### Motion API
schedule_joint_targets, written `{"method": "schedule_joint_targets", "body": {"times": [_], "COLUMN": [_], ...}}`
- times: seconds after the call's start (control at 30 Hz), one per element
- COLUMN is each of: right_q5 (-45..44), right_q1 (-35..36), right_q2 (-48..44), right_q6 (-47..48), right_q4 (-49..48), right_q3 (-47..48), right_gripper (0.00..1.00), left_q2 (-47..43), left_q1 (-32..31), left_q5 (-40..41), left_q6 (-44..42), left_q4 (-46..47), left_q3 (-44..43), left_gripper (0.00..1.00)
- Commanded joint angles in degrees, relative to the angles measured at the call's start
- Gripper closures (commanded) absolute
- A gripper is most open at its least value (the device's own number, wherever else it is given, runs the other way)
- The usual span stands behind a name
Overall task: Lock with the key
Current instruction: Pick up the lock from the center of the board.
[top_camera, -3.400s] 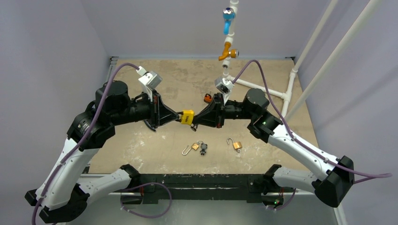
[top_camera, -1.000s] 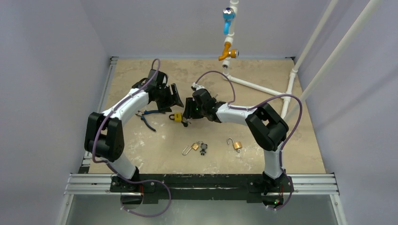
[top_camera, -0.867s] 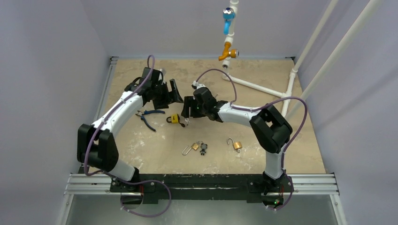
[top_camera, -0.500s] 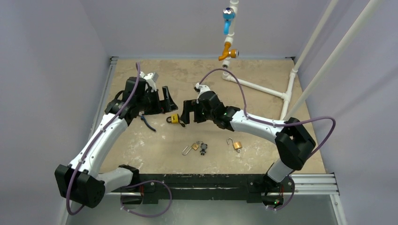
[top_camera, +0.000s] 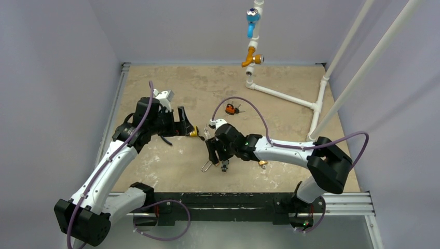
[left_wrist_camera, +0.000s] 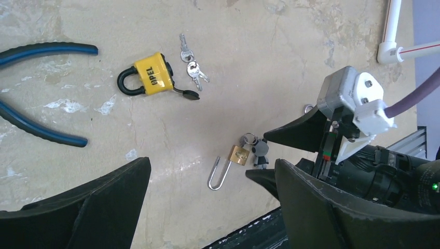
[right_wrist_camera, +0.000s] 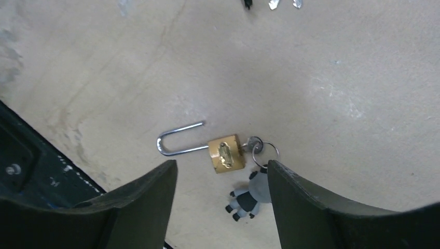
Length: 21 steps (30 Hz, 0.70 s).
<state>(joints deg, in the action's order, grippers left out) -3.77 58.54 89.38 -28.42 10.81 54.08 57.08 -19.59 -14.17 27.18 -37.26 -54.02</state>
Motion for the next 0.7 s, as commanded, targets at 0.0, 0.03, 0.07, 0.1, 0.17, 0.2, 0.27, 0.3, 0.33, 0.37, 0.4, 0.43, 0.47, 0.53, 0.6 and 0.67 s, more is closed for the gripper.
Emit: {"method": "schedule_joint_targets", "body": {"times": [0.0,0.03,0.07,0.1,0.17,0.2,0.27,0.3,0.33,0.37,0.4,0.43,0.47,0.53,0.6,0.67], "right_q5": [-1.07,-0.99,-0.93,-0.94,-1.04,-1.25,-2.0,-2.44,-2.65,-2.82,-2.84,-2.89,-2.9,-3.12,-3.49,-3.76], "right_q1": [0.18,0.43,0.69,0.96,1.61,2.0,2.7,2.9,3.04,3.04,3.14,3.15,3.23,3.42,3.47,3.57], "right_q2": [-1.83,-1.52,-1.15,-0.74,0.39,0.77,1.38,1.74,2.16,2.64,3.18,3.65,3.95,4.51,5.41,6.9], "right_q6": [3.09,3.33,3.47,3.63,3.8,4.0,4.28,4.45,4.51,4.59,4.67,4.74,4.75,4.74,4.78,4.75], "right_q4": [1.18,1.14,1.14,1.08,0.98,0.85,0.87,0.88,0.9,0.93,0.96,0.88,0.74,0.18,-0.27,-0.59], "right_q3": [-1.19,-1.24,-1.34,-1.39,-1.44,-1.44,-1.19,-1.03,-1.0,-0.88,-0.76,-0.63,-0.52,-0.39,-0.22,0.18], "right_gripper": [0.39,0.4,0.42,0.43,0.46,0.47,0.48,0.49,0.5,0.52,0.52,0.53,0.53,0.56,0.58,0.6], "left_q2": [-0.97,-0.8,-0.6,-0.5,-0.2,-0.01,0.35,0.5,0.58,0.58,0.58,0.6,0.55,0.53,0.51,0.49], "left_q1": [-0.18,-0.18,-0.18,-0.15,-0.16,-0.18,-0.13,-0.11,-0.07,-0.09,-0.09,-0.09,-0.09,-0.08,-0.09,-0.09], "left_q5": [2.07,2.4,2.7,3.01,3.11,2.97,2.88,2.94,3.0,3.08,3.1,3.17,3.25,3.34,3.36,3.13], "left_q6": [-1.38,-1.43,-1.43,-1.43,-1.43,-1.43,-1.47,-1.52,-1.52,-1.56,-1.52,-1.59,-1.65,-1.63,-1.69,-1.61], "left_q4": [2.46,2.24,2.08,2.05,1.99,1.92,1.79,1.68,1.71,1.72,1.71,1.63,1.6,1.57,1.46,1.47], "left_q3": [-0.02,-0.03,-0.11,-0.12,-0.08,-0.18,-0.19,-0.34,-0.36,-0.33,-0.3,-0.36,-0.33,-0.39,-0.41,-0.4], "left_gripper": [0.11,0.11,0.11,0.12,0.12,0.12,0.12,0.12,0.12,0.12,0.12,0.12,0.12,0.12,0.12,0.12]}}
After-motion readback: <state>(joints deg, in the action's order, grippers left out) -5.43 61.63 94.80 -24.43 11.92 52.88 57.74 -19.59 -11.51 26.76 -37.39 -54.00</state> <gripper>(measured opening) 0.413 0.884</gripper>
